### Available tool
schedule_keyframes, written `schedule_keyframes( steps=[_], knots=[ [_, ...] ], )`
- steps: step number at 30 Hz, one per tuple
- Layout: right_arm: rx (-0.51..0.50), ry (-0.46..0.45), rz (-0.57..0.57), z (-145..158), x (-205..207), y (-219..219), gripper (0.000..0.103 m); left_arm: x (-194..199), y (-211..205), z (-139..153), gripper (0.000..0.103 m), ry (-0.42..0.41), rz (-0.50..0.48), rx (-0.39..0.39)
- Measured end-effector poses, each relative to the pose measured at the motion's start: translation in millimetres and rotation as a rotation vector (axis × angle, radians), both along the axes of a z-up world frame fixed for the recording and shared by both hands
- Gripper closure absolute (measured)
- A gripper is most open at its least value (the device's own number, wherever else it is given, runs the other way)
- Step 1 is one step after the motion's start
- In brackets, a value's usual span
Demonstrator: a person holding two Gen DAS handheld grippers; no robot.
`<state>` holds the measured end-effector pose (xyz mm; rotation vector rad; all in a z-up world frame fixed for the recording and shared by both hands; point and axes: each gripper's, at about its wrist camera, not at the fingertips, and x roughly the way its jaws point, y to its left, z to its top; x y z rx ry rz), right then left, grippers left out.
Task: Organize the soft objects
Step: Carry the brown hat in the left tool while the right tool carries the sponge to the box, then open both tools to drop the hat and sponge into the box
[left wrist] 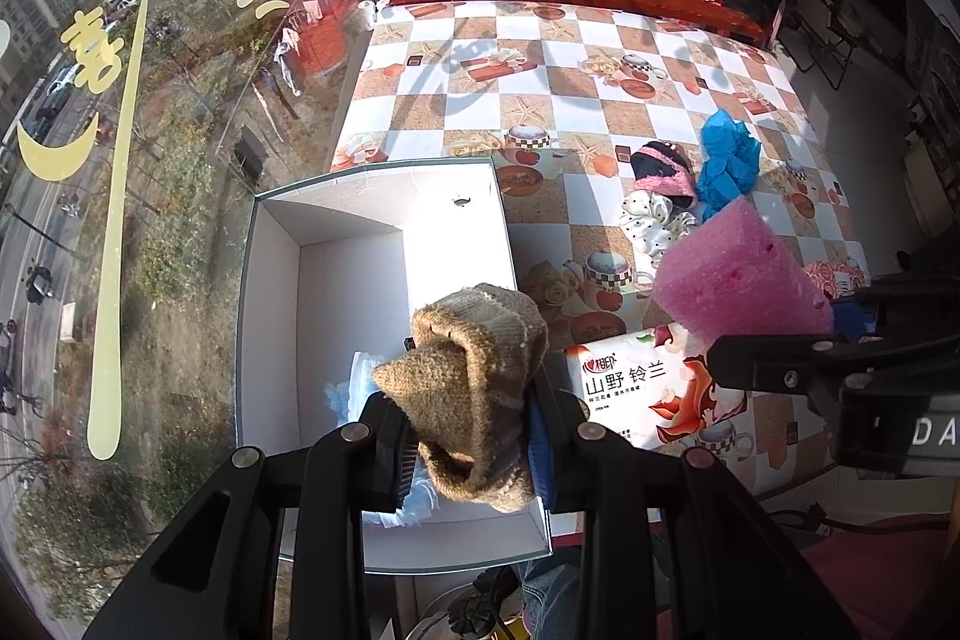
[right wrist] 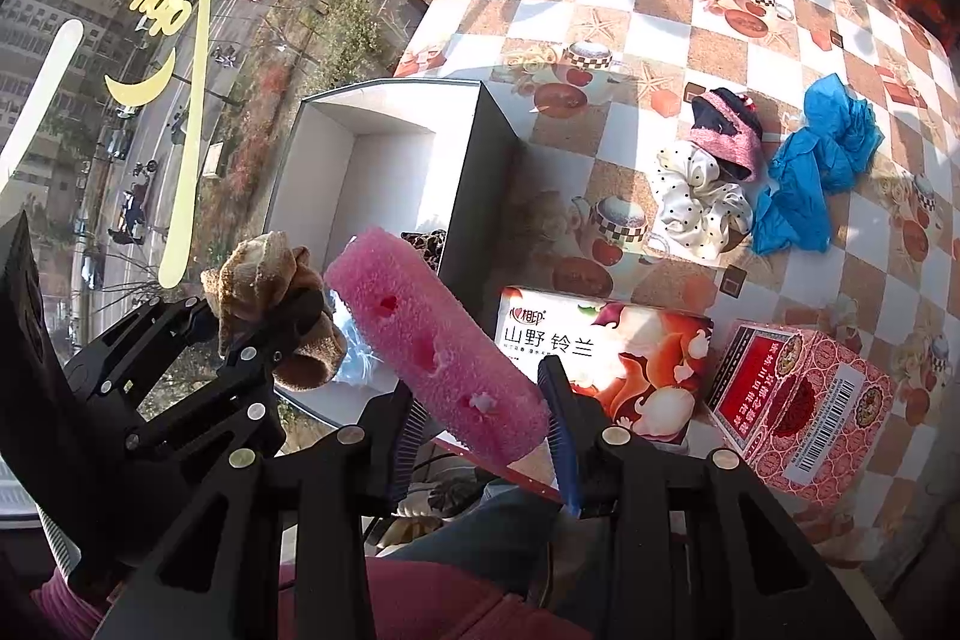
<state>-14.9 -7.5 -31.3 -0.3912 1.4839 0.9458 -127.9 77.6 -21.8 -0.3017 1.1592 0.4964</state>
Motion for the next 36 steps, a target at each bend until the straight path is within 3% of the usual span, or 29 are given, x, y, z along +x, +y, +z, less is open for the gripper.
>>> schedule_keyframes(
  steps=[10, 17, 36],
  knots=[
    [-0.008, -0.002, 0.021, -2.1, -1.5, 9.2, 0.064, -3.3, 10.1, -2.7, 0.070, 0.001, 0.024, -0.016],
    [0.002, -0.003, 0.055, -3.7, -4.9, 27.1, 0.064, -13.4, 33.3, -7.4, 0.070, 0.006, 0.102, -0.003],
    [-0.005, 0.039, 0.171, -17.1, -15.2, 117.6, 0.064, -41.9, 71.8, -41.0, 0.068, 0.053, 0.271, -0.068]
  ],
)
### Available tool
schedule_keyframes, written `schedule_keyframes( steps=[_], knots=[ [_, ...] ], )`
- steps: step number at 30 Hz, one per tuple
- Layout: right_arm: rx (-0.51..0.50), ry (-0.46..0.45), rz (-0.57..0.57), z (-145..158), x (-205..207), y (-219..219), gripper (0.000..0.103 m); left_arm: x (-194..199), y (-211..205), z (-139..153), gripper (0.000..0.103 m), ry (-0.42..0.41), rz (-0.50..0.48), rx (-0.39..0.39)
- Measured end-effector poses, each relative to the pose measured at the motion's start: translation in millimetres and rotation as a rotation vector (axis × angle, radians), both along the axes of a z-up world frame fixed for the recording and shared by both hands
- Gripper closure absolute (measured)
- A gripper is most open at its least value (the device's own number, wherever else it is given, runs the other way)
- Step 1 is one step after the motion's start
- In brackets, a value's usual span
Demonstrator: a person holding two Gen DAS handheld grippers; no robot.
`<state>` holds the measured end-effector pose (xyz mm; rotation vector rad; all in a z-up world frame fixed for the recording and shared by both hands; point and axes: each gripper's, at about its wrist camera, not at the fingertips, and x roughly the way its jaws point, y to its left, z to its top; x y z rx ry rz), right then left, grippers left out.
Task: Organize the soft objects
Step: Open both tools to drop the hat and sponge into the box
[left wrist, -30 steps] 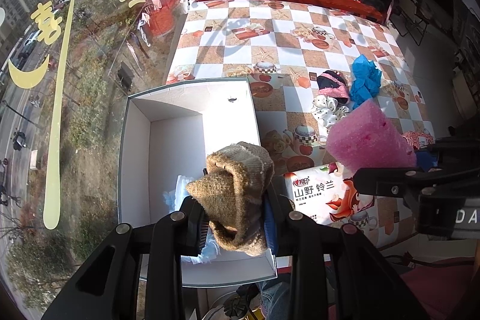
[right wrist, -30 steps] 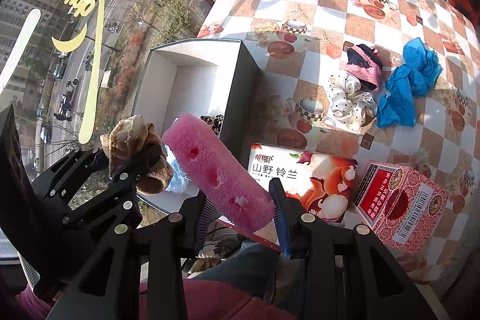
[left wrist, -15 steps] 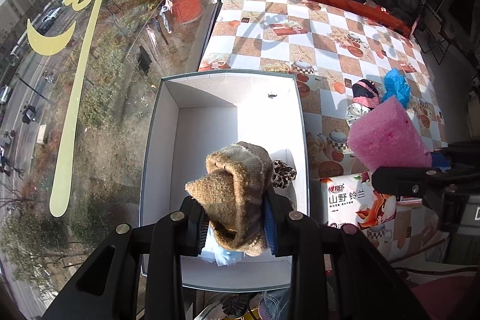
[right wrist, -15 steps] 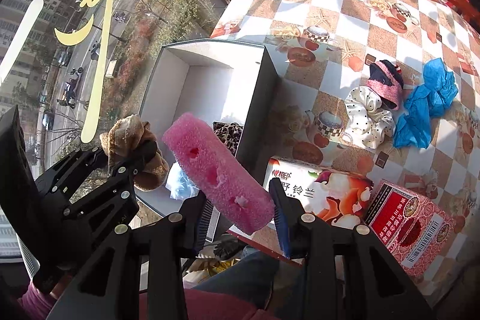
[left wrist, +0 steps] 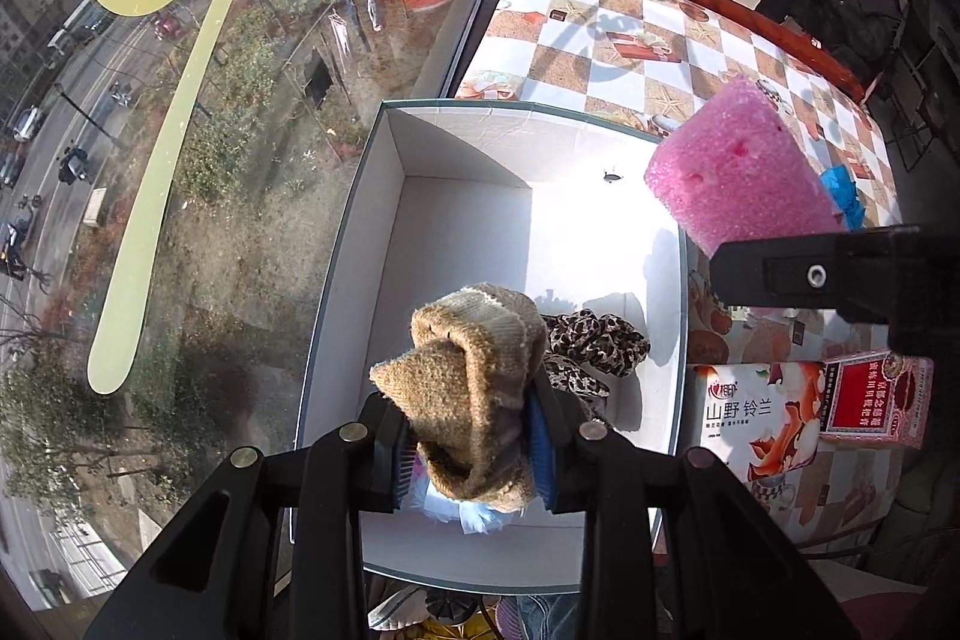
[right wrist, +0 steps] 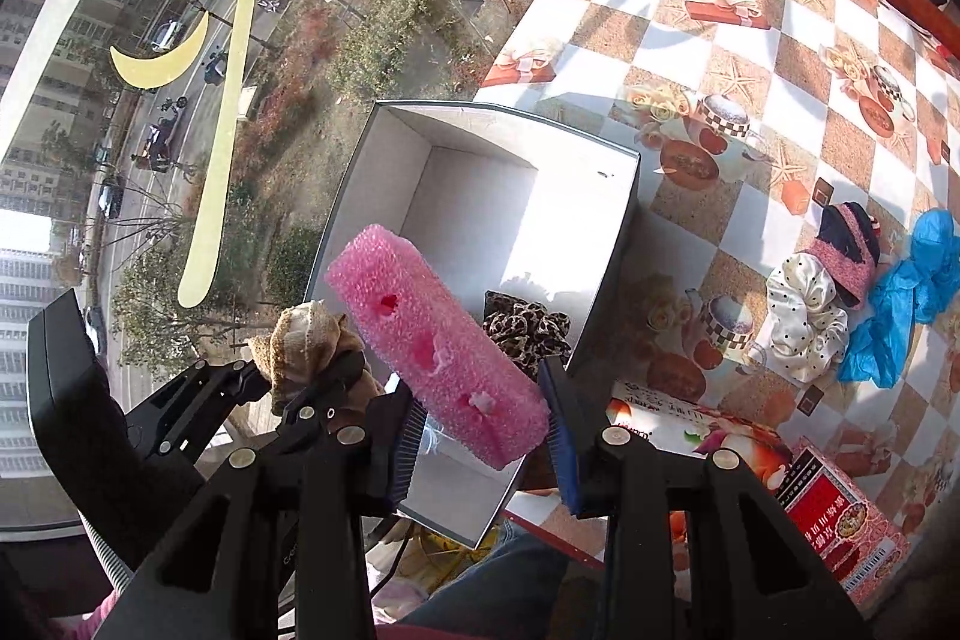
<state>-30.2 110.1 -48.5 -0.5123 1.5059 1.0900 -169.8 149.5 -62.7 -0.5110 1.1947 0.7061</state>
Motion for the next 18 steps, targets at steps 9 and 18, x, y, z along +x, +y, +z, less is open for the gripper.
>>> schedule_keyframes(
  steps=[9, 18],
  knots=[
    [0.017, 0.025, 0.005, -2.4, 3.0, 17.6, 0.055, -0.1, -6.0, -3.7, 0.023, -0.018, -0.018, -0.018],
    [0.013, 0.101, -0.136, 10.2, 42.9, -16.9, 0.006, 9.1, -12.5, 17.0, 0.013, -0.153, -0.046, -0.049]
  ],
)
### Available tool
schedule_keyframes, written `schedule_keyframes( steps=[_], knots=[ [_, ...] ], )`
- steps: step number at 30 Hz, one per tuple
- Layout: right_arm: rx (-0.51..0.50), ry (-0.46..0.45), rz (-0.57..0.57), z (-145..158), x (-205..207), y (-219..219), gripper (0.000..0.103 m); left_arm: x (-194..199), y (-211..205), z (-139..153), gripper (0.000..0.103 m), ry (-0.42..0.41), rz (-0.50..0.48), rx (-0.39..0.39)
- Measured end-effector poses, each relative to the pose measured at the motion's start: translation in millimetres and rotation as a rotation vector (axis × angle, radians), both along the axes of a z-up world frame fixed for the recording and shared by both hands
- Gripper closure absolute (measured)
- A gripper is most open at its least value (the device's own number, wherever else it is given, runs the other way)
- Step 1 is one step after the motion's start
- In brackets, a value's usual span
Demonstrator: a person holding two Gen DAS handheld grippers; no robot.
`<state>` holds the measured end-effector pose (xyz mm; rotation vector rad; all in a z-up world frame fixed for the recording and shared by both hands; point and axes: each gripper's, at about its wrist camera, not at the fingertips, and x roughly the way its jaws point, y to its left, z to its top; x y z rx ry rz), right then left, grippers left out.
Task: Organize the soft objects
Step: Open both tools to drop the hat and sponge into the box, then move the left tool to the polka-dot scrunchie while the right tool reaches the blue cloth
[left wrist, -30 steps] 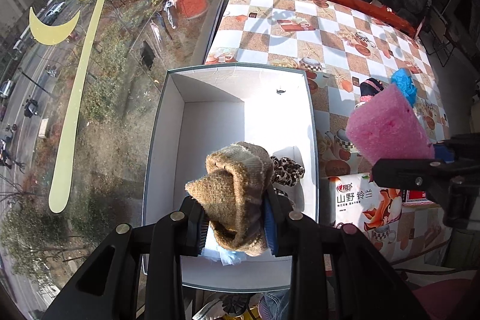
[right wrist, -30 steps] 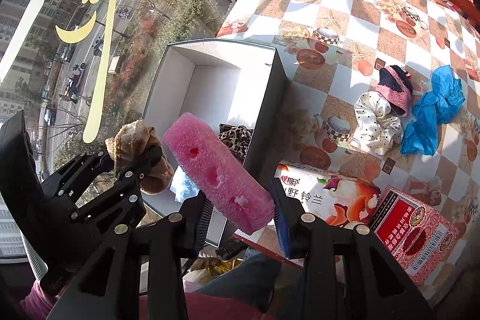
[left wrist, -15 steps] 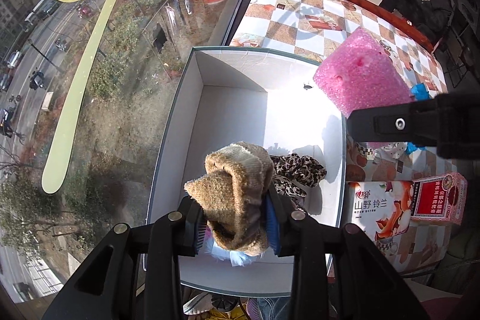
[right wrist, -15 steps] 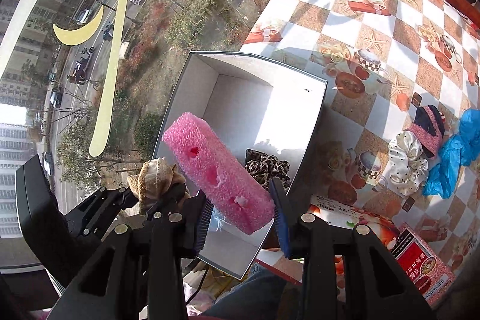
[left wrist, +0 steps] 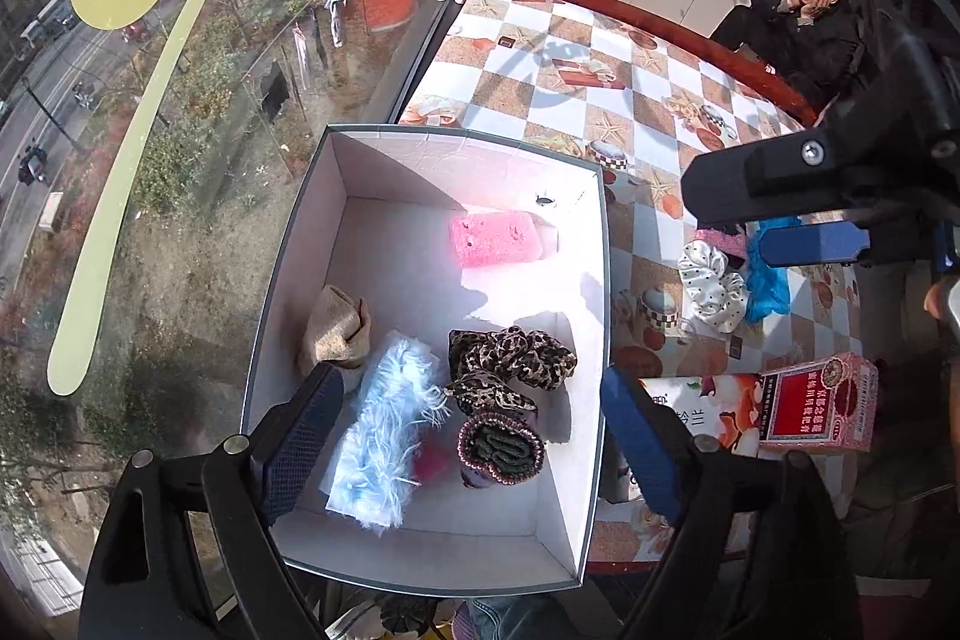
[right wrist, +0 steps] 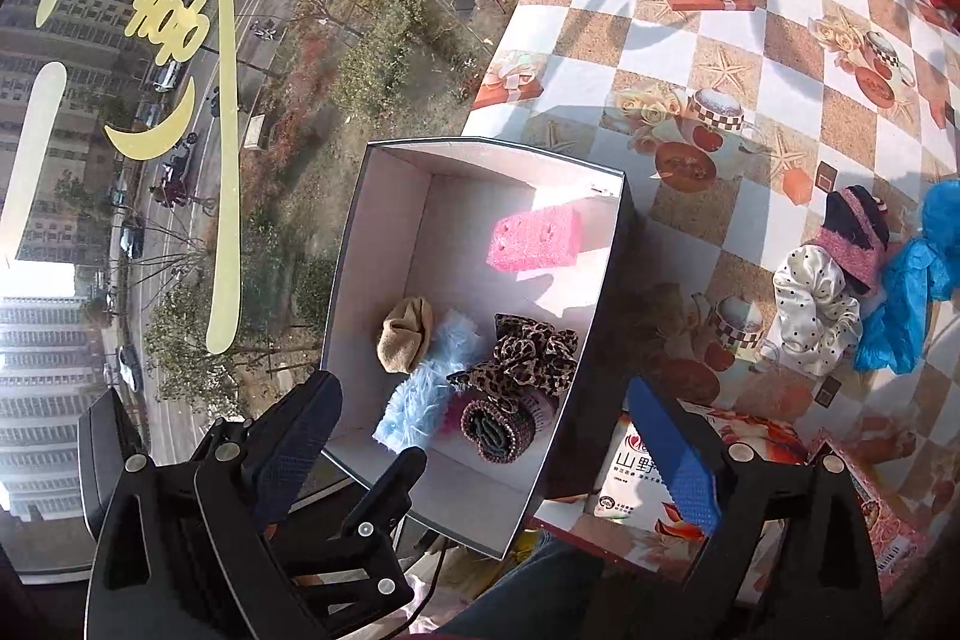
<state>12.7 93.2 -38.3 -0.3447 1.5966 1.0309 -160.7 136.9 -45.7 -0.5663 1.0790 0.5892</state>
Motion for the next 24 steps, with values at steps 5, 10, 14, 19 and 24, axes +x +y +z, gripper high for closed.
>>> schedule_keyframes(
  steps=[5, 10, 14, 19, 24],
  knots=[
    [-0.027, 0.018, -0.128, 12.7, 40.5, -55.8, 0.006, 37.5, -13.0, 19.5, 0.013, -0.041, -0.094, -0.002],
    [-0.056, 0.018, -0.274, 25.9, 84.5, -122.1, 0.006, 92.6, -40.9, 22.2, 0.013, -0.034, -0.209, -0.038],
    [-0.095, -0.003, -0.378, 34.0, 122.2, -171.0, 0.006, 138.3, -60.4, 1.9, 0.013, 0.009, -0.272, -0.120],
    [-0.178, -0.029, -0.455, 14.9, 165.4, -216.2, 0.000, 187.2, -74.3, -42.8, 0.013, 0.130, -0.283, -0.210],
    [-0.257, -0.040, -0.435, -32.9, 192.8, -234.2, 0.000, 223.7, -71.8, -87.1, 0.013, 0.232, -0.223, -0.251]
  ],
)
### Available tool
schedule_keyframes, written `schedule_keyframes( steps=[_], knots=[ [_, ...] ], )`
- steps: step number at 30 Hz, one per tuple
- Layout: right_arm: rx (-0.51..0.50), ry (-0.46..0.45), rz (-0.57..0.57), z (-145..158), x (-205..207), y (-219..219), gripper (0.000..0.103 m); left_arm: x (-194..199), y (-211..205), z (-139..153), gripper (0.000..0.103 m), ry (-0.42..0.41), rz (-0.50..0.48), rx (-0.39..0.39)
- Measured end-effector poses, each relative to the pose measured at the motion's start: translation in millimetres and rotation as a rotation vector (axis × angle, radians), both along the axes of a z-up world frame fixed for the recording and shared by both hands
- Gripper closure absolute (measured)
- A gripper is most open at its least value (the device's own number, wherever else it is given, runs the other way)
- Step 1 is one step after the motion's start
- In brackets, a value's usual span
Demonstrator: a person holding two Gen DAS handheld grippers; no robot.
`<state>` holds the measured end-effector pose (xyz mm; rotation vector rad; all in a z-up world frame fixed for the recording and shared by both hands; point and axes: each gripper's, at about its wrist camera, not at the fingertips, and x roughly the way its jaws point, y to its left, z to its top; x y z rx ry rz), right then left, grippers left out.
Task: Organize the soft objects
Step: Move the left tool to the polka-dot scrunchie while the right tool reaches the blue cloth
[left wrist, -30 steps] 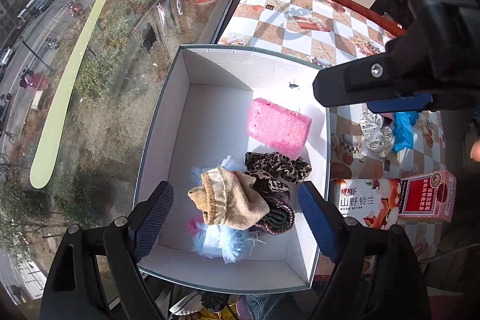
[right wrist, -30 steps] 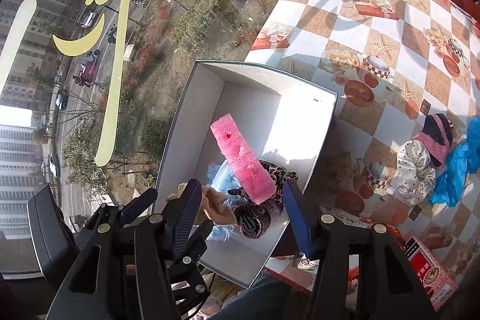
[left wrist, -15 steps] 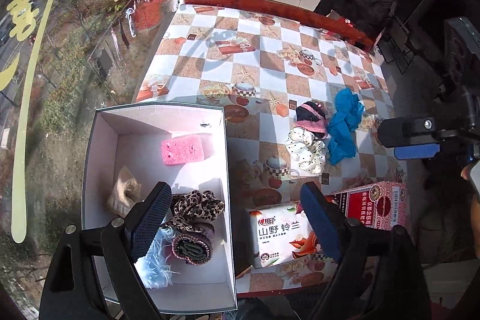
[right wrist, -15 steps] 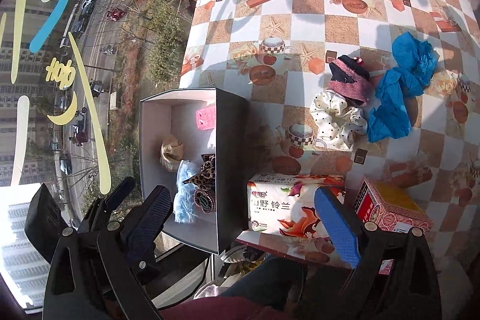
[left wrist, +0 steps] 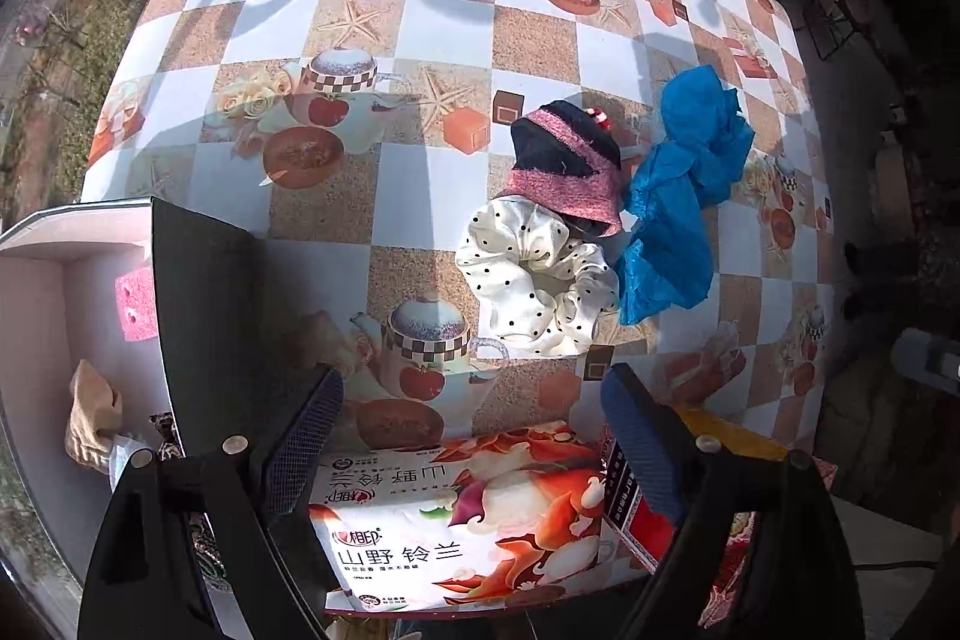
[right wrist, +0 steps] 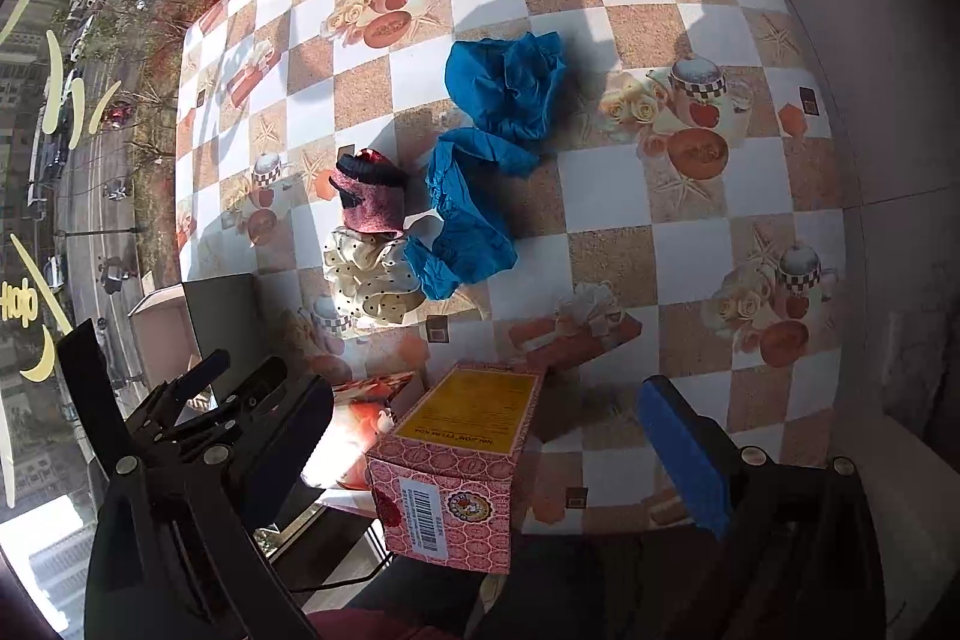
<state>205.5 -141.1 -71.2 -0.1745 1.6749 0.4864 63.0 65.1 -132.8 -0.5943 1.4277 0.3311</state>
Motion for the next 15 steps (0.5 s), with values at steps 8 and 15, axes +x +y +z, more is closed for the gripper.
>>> schedule_keyframes(
  steps=[8, 15],
  knots=[
    [-0.051, 0.025, 0.078, -88.8, 27.1, 29.6, 0.001, 29.9, 6.6, -51.5, 0.013, 0.155, 0.064, 0.027],
    [-0.109, 0.026, 0.205, -145.4, 33.7, 68.3, 0.001, 44.5, 13.3, -81.4, 0.013, 0.256, 0.075, 0.092]
  ],
)
